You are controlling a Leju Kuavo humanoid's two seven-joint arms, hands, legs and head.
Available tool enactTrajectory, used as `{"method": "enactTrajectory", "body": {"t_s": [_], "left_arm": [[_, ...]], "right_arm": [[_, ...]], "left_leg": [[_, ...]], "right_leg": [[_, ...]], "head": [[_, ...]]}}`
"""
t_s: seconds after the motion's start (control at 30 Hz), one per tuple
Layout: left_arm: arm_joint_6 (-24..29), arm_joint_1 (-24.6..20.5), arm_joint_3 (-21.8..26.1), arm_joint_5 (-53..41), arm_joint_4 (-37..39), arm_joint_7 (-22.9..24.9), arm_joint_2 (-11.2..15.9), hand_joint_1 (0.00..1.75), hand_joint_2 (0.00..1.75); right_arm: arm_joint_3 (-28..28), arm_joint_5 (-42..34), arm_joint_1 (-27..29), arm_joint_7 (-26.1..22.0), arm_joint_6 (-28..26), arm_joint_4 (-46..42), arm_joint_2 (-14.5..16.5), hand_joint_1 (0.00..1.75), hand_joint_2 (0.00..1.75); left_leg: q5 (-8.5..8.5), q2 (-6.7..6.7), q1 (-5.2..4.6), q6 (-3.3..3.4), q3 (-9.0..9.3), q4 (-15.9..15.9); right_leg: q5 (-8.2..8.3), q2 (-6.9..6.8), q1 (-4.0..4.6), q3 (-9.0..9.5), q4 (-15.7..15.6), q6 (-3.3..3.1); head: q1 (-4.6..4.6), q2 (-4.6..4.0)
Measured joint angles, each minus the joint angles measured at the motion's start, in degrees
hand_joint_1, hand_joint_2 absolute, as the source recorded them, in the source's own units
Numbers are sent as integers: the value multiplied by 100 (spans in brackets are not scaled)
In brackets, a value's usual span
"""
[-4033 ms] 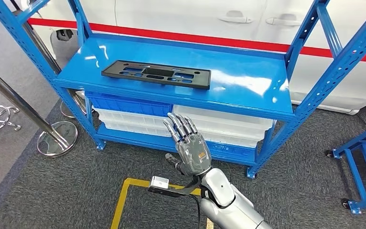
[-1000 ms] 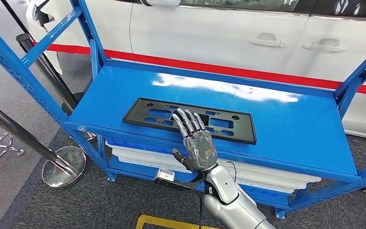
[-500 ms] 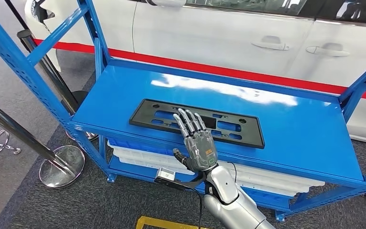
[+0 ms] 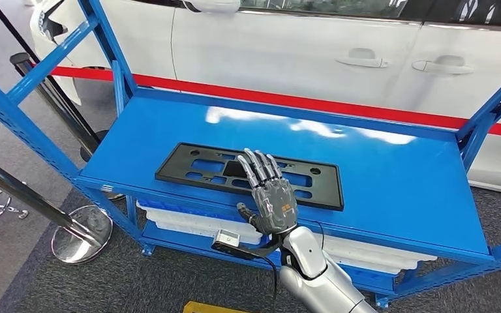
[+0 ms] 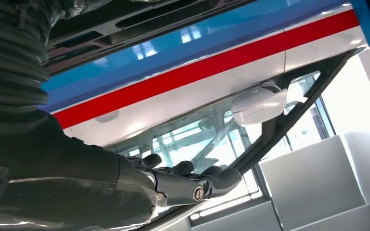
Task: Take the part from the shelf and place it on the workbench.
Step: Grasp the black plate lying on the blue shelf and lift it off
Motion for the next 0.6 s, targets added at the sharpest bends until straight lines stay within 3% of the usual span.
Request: {"method": "enactTrajectory", "body": {"t_s": [0.07,0.1,0.13,0.2,0.3,0.33,0.4,0.47,0.5,0.53,0.6], "left_arm": [[0,2,0,-3,0,0,3,0,175],[1,0,0,-4,0,-2,7,0,175],[1,-6,0,-5,0,-3,10,0,175],[1,-14,0,-7,0,-7,14,0,175],[1,-5,-1,-8,0,-6,6,0,175],[0,-8,-1,-9,0,-8,2,0,175],[-1,-16,-2,-10,0,-21,-1,0,175],[-3,-17,-2,1,0,-34,-4,0,175],[-7,-14,-2,11,0,-40,-6,0,131],[-10,-11,-1,21,0,-45,-8,0,87],[-13,-9,0,28,0,-56,-9,0,0]], "right_arm": [[0,1,-1,0,-2,1,1,0,175],[0,1,-4,1,-3,1,1,0,175],[0,1,-4,2,-3,1,1,0,175],[0,2,-1,4,-5,1,1,0,175],[-1,5,-11,8,-10,-9,2,0,175],[-2,5,-19,9,-11,-11,1,0,175],[-2,5,-11,11,-11,-5,-1,0,175],[-2,5,21,8,-11,9,-4,0,175],[-2,5,33,1,-11,19,-6,0,175],[-1,10,38,-9,-11,27,-7,0,175],[4,33,38,-30,-9,40,-4,0,175]], "left_leg": [[433,0,-24,71,260,-655],[567,2,-43,110,404,-983],[626,6,-63,142,498,-1201],[601,9,-93,174,550,-1337],[635,13,-41,239,628,-1473],[647,17,-20,263,664,-1522],[643,22,-21,285,691,-1546],[625,19,-14,283,703,-1542],[609,15,-6,269,720,-1538],[588,11,6,248,745,-1532],[532,2,14,184,785,-1507]], "right_leg": [[-61,13,23,54,29,9],[-92,18,38,64,53,25],[-113,19,45,62,69,48],[-127,15,46,43,78,100],[-217,5,39,19,174,191],[-329,5,29,-79,379,231],[-620,6,-27,-463,1072,303],[-697,3,-86,-794,1561,358],[-564,1,-114,-812,1504,380],[-345,-3,-138,-720,1242,397],[63,-12,-157,-403,503,409]], "head": [[1,0],[0,0],[1,1],[1,1],[0,1],[0,1],[1,0],[1,1],[1,1],[1,1],[2,0]]}}
